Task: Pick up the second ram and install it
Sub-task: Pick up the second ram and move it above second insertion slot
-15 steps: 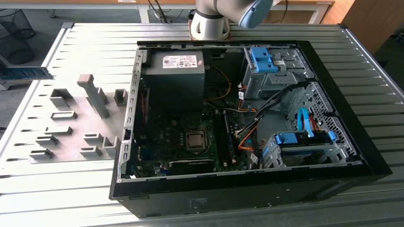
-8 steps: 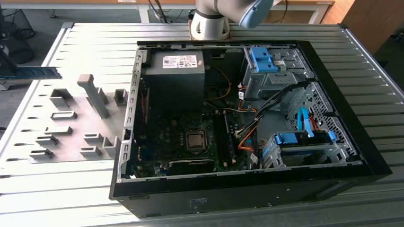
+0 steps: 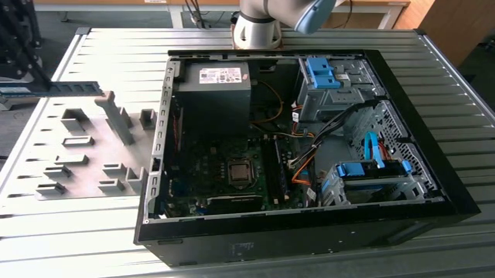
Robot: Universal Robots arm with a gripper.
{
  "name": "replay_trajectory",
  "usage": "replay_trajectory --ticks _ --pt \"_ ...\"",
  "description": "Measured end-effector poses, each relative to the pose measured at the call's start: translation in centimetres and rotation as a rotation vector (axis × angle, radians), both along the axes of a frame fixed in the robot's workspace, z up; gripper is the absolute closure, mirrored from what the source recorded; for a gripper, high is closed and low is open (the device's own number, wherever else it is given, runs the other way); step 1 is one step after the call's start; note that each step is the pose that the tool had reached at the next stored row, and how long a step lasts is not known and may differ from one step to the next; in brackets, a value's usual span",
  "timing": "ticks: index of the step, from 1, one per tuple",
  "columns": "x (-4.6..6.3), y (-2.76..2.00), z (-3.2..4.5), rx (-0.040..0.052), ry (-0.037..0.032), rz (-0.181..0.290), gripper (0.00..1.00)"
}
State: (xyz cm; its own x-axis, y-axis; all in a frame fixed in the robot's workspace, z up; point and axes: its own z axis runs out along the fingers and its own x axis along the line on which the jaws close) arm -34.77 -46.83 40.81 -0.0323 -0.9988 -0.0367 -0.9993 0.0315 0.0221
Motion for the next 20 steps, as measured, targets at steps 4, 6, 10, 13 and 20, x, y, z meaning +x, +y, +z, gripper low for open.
replay_trajectory --ticks 4,6,10,13,20 --pt "1.8 0.00 -0.03 0.0000 0.0002 0.000 0.86" --pt "2.7 0.00 -0.04 -0.0001 0.0002 0.000 0.86" --pt "4.6 0.00 -0.08 0.0001 0.0001 0.000 0.86" --pt "5.9 0.00 -0.10 -0.0001 0.0003 0.000 0.86" --pt "9.1 0.00 -0.16 0.0001 0.0001 0.000 0.86"
